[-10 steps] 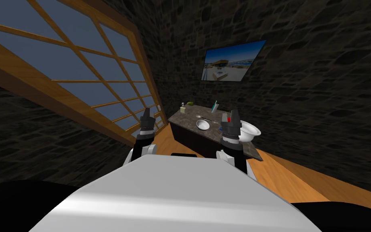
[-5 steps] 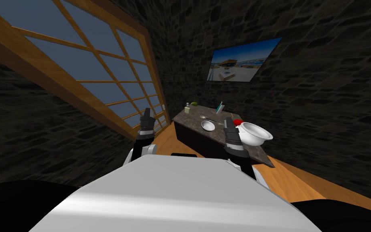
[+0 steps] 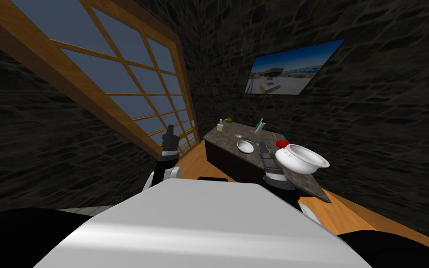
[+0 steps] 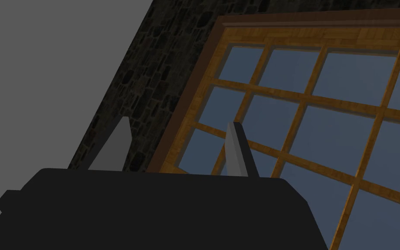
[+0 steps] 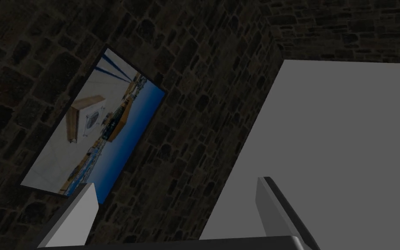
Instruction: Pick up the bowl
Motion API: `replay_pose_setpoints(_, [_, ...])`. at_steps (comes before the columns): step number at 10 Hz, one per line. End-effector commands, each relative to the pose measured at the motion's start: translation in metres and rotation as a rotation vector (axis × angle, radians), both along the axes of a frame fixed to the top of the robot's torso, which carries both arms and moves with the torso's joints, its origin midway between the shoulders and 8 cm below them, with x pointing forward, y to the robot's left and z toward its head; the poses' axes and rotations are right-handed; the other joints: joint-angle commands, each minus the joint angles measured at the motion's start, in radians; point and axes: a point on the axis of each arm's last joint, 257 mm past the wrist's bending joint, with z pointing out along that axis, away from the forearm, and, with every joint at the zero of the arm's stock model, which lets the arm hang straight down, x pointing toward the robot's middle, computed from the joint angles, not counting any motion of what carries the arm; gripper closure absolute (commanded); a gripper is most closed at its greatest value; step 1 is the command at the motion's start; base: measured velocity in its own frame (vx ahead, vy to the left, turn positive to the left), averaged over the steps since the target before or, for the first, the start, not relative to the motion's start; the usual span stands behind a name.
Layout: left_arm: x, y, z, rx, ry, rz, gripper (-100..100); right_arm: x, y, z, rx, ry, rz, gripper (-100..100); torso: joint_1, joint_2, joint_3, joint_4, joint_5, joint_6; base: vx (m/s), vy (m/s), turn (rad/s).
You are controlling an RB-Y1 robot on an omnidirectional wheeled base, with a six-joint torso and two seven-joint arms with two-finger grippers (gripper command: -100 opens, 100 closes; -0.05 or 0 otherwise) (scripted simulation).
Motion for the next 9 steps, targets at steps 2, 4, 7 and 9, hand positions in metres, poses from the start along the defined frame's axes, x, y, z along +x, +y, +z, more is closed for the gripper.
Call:
replay_pose_setpoints(2, [0.0,0.0,0.0,0.0,0.0,0.0,0,-0.009,-0.012,-0.023,-0.085,0.081,-0.051,-100,0.001,0.0,0.0,0.0,0.0,0.0,0.002,0.057,0.12])
replay_pose_setpoints(4, [0.0,0.0,0.0,0.0,0.0,0.0,0,-0.017,-0.022,-0.04,-0.16,0.15,-0.091,-100,0.0,0.0,0.0,0.0,0.0,0.0,0.015,0.054,0.111])
replay_pose_setpoints(7, [0.0,0.0,0.0,0.0,0.0,0.0,0,-0.034,-0.04,-0.069,-0.312,0.269,-0.156,-100,0.0,-0.001,0.0,0.0,0.0,0.0,0.024,0.059,0.167])
replay_pose_setpoints(9, [0.0,0.0,0.0,0.0,0.0,0.0,0,-0.041,-0.043,-0.077,-0.313,0.301,-0.162,-100,0.0,-0.001,-0.001,0.0,0.0,0.0,0.013,0.033,0.026])
